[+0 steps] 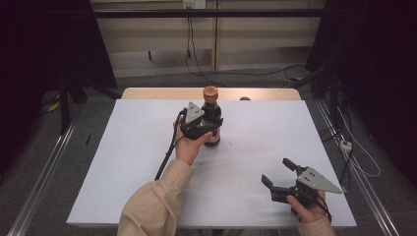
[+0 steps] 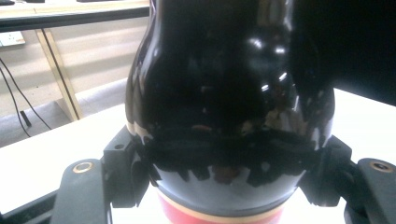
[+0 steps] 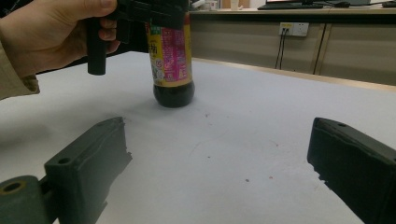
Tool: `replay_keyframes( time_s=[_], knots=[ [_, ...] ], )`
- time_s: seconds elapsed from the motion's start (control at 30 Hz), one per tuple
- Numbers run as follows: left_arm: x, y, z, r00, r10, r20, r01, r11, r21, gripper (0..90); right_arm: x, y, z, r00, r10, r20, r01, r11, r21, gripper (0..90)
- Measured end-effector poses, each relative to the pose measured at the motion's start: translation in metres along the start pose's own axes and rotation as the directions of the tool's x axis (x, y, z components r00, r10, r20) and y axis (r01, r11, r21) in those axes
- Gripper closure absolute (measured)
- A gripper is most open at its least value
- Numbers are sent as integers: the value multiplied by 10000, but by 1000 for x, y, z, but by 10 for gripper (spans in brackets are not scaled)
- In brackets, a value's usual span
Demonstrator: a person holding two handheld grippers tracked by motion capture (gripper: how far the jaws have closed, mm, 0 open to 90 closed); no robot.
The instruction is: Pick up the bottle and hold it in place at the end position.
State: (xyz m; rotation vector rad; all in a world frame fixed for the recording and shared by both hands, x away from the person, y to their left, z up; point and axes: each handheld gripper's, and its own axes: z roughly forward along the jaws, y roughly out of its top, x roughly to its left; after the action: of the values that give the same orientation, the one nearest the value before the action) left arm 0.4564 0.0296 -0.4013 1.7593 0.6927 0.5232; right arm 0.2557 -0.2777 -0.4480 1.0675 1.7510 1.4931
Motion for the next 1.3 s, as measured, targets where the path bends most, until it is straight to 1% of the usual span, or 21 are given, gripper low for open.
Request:
replay_keyframes(
  time_s=[0.2, 0.27, 0.33, 0.37, 0.43, 0.47, 0.53, 0.6, 0.63, 0.73, 0.83, 0.9, 0.93, 0.97, 1.0, 1.03, 1.17, 1.2, 1.23, 1.27, 1.3],
  knots=[
    [-1, 1, -2, 9998, 109, 190, -112, 9999, 127, 289, 0, -1, 1, 10000, 8, 4, -8, 10000, 70, 44],
    [-1, 1, -3, 9996, -60, 290, 56, 9999, 108, 288, 0, 0, 1, 10000, 6, 2, -6, 10000, 68, 44],
    [-2, 1, -2, 9992, 39, 388, -44, 9999, 137, 287, 1, 0, 1, 10000, 4, 4, -4, 10000, 73, 44],
    [-1, 2, -3, 9991, 4, 432, -12, 9998, 183, 287, 1, 0, 1, 10000, -20, 7, 20, 10000, 63, 44],
    [0, 2, -4, 9990, -103, 439, 95, 9998, 184, 286, 1, -1, 1, 10000, -15, 15, 15, 9999, 102, 44],
    [1, 1, -4, 9985, -228, 488, 220, 9996, 170, 286, 1, -1, 1, 10000, -21, 22, 20, 10000, 95, 44],
    [0, 1, -4, 9986, -160, 507, 151, 9997, 187, 287, 1, 0, 1, 10000, -46, 21, 46, 10000, 61, 44],
    [-2, 1, -4, 9989, 9, 463, -16, 9999, 162, 288, 1, 0, 1, 10000, -62, 6, 62, 9999, 83, 44],
    [-3, 0, -3, 9992, -22, 401, 16, 9999, 138, 288, 2, 0, 2, 10000, -53, -13, 53, 9999, 101, 44],
    [-2, -1, -3, 9988, -110, 483, 106, 9999, 76, 289, 2, 0, 2, 10000, -33, -5, 33, 9999, 118, 44],
    [-2, -1, -2, 9988, 44, 492, -47, 10000, 74, 291, 2, -1, 4, 9999, -129, -42, 130, 9994, 307, 42],
    [-1, -2, -3, 9987, 25, 502, -28, 10000, 45, 292, 2, -1, 5, 9999, -122, -76, 124, 9993, 346, 42],
    [0, -3, -2, 9981, -56, 613, 55, 10000, 27, 294, 2, 0, 7, 9999, -148, -34, 149, 9991, 389, 42],
    [0, -3, -2, 9982, -70, 598, 70, 10000, 12, 294, 2, 1, 8, 9998, -184, 16, 183, 9989, 435, 44],
    [0, -3, -2, 9981, -43, 615, 43, 10000, 11, 294, 2, 1, 8, 9998, -184, 16, 183, 9989, 435, 44],
    [0, -3, -2, 9981, 13, 624, -14, 10000, 4, 294, 3, 4, 10, 9997, -224, 139, 216, 9984, 528, 45],
    [0, -3, -2, 9980, -34, 637, 33, 10000, 12, 295, 3, 10, 16, 9998, -189, -50, 191, 9983, 544, 37],
    [0, -3, -2, 9981, -64, 613, 63, 10000, 25, 295, 3, 14, 20, 9996, -227, -150, 236, 9978, 612, 37],
    [0, -3, -2, 9980, -28, 636, 26, 10000, 39, 295, 3, 14, 20, 9996, -227, -150, 236, 9978, 612, 37],
    [0, -3, -2, 9980, 51, 632, -56, 10000, 73, 295, 4, 17, 24, 9996, -126, -237, 142, 9976, 672, 38],
    [0, -3, -2, 9981, 50, 621, -55, 10000, 70, 295, 5, 18, 26, 9996, -98, -277, 119, 9971, 753, 40]
  ],
)
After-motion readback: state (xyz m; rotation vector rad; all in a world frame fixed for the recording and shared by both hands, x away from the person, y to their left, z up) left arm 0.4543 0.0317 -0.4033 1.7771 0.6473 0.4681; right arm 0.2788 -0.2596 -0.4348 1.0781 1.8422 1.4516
